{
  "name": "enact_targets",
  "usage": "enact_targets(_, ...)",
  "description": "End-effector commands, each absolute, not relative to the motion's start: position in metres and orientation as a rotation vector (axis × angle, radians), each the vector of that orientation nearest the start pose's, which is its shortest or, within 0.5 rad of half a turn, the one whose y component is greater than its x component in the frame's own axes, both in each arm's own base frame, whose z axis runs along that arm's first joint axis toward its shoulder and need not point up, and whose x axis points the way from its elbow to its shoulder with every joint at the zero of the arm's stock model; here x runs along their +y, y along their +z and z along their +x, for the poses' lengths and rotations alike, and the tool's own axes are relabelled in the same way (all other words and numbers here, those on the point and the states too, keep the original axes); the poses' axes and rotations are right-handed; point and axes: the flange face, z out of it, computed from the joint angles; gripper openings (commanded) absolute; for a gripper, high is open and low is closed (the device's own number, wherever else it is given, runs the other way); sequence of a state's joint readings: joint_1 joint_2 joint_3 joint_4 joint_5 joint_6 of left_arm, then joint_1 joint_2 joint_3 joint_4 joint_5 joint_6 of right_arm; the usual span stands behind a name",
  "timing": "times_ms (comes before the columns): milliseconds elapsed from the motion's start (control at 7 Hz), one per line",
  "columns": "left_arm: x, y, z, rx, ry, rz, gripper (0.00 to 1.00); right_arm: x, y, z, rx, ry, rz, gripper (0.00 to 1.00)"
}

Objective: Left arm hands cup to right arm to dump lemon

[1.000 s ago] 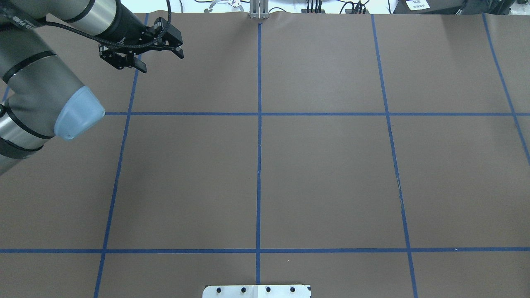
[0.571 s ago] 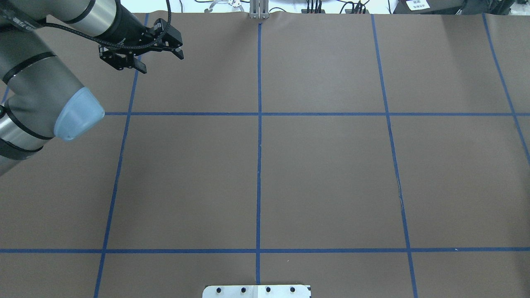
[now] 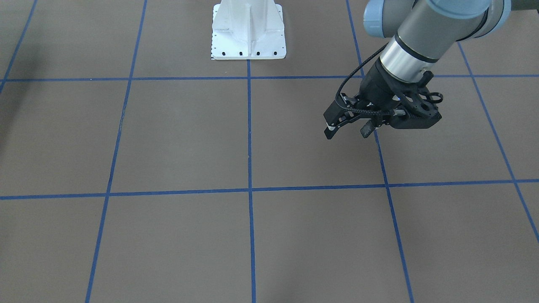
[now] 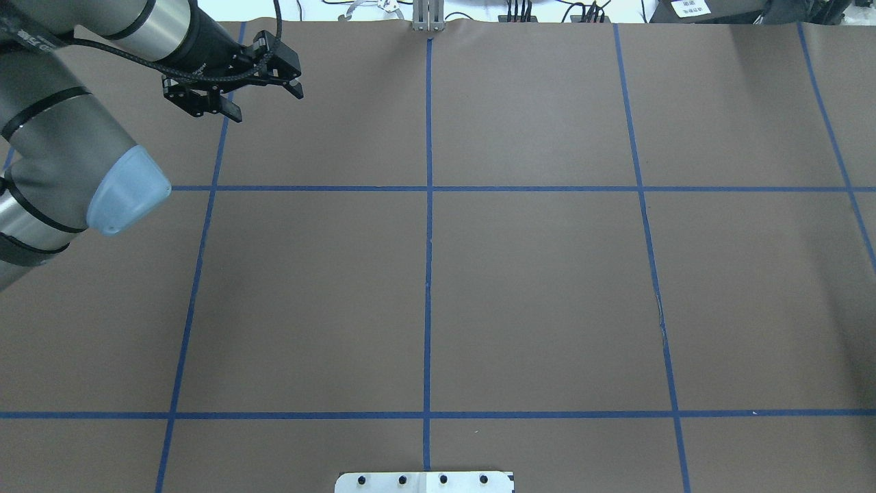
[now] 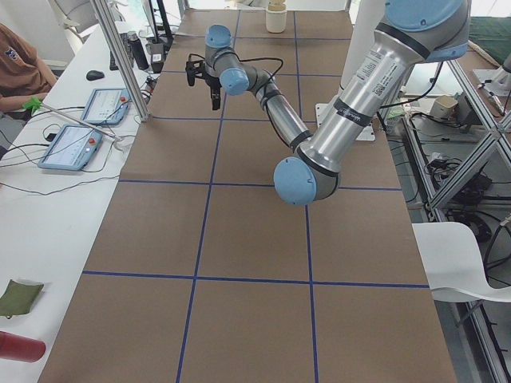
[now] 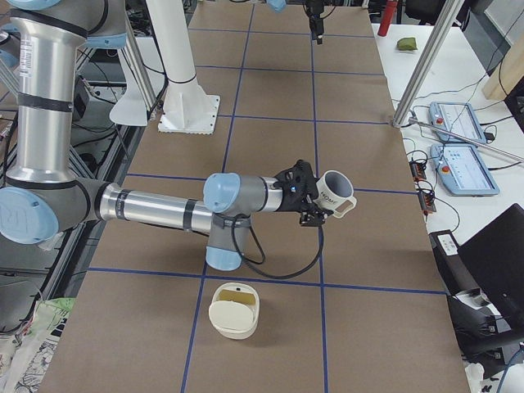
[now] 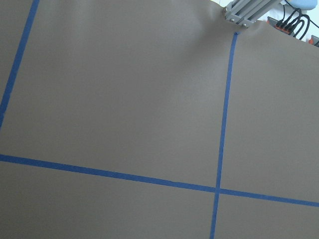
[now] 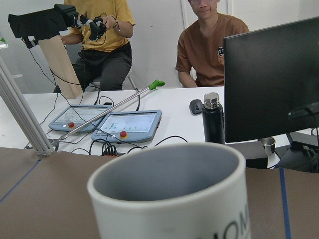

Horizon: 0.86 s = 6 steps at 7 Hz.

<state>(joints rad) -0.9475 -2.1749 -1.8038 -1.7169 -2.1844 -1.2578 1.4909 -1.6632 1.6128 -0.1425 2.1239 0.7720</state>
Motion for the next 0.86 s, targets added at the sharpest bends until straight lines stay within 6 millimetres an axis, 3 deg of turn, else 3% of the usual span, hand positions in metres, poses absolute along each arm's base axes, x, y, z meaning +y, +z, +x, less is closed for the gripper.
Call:
enact_targets(0,-0.552,0.182,0.308,1.100,-0.262,0.102,1.00,-0.523,0.492,-0.054,-0.797,0.129,1.075,0.29)
enact_targets(286,-0.553,0.180,0.311,1.104,-0.266,0.086,1.00,-0.550,0.445,-0.187,-0.687,0.063,1.115,0.29)
enact_targets(571,-0.555,0.174,0.315,1.108,-0.262,0.083,1.00,-0.548,0.378,-0.305,-0.635,0.040,1.153,0.29)
enact_targets(714,-0.559,0.161,0.320,1.117,-0.256,0.089,1.00,-0.535,0.346,-0.355,-0.615,0.039,1.176,0.29)
